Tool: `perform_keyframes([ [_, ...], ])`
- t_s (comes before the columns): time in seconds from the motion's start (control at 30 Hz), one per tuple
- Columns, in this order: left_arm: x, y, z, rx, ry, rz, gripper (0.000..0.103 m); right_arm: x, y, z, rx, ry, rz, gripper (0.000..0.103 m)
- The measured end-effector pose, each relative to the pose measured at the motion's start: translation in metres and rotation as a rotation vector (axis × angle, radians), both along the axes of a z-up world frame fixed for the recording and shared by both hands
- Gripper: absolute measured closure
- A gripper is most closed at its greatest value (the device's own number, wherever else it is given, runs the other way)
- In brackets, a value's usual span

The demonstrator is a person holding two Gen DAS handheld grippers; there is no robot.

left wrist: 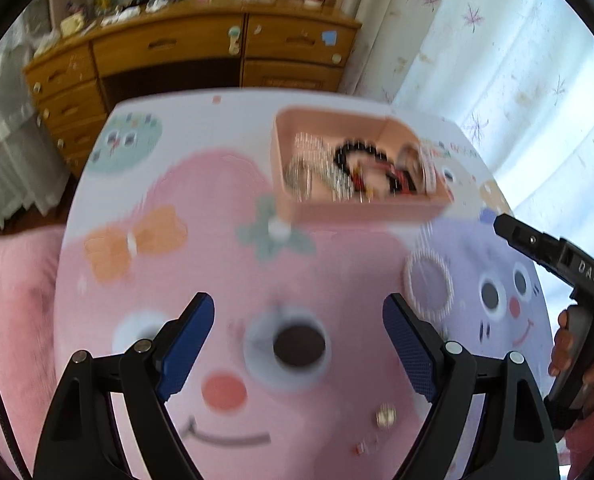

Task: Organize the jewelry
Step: 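Drop the comb into the pink box with left tool while right tool drops the bracelet, then grasp the pink ring with left tool while right tool grasps the blue flower charm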

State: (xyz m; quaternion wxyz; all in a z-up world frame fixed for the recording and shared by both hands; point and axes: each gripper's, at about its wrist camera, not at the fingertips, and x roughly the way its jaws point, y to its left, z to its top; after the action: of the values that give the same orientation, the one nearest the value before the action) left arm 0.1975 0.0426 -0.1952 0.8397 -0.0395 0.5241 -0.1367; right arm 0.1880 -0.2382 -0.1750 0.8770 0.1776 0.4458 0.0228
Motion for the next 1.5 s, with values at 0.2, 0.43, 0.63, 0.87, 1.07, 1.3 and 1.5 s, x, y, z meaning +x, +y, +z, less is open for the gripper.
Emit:
perform_keyframes([
  [0.2, -0.049, 0.000, -0.013, 0.017, 0.059, 0.039, 0.018, -0.026, 0.010, -0.010, 0.029, 0.071, 0.079, 0.028],
  [0.43, -0.087, -0.018, -0.024, 0.016, 0.112, 0.042, 0.018, -0.058, 0.038, -0.020, -0.069, 0.104, 0.233, 0.028],
  [0.63, -0.106, -0.042, -0.032, 0.059, 0.100, 0.030, 0.029, -0.076, 0.058, -0.023, -0.226, 0.068, 0.373, 0.031],
  [0.87, -0.110, -0.059, -0.045, 0.113, 0.092, 0.044, 0.055, -0.076, 0.064, -0.032, -0.307, 0.016, 0.487, 0.049],
  [1.07, -0.111, -0.059, -0.051, 0.113, 0.104, 0.089, 0.067, -0.069, 0.064, -0.043, -0.271, 0.018, 0.506, 0.065],
  [1.3, -0.111, -0.063, -0.053, 0.124, 0.105, 0.078, 0.091, -0.059, 0.068, -0.058, -0.230, 0.053, 0.487, 0.075],
  [1.5, -0.112, -0.065, -0.053, 0.136, 0.094, 0.103, 0.094, -0.058, 0.069, -0.061, -0.231, 0.051, 0.479, 0.086],
])
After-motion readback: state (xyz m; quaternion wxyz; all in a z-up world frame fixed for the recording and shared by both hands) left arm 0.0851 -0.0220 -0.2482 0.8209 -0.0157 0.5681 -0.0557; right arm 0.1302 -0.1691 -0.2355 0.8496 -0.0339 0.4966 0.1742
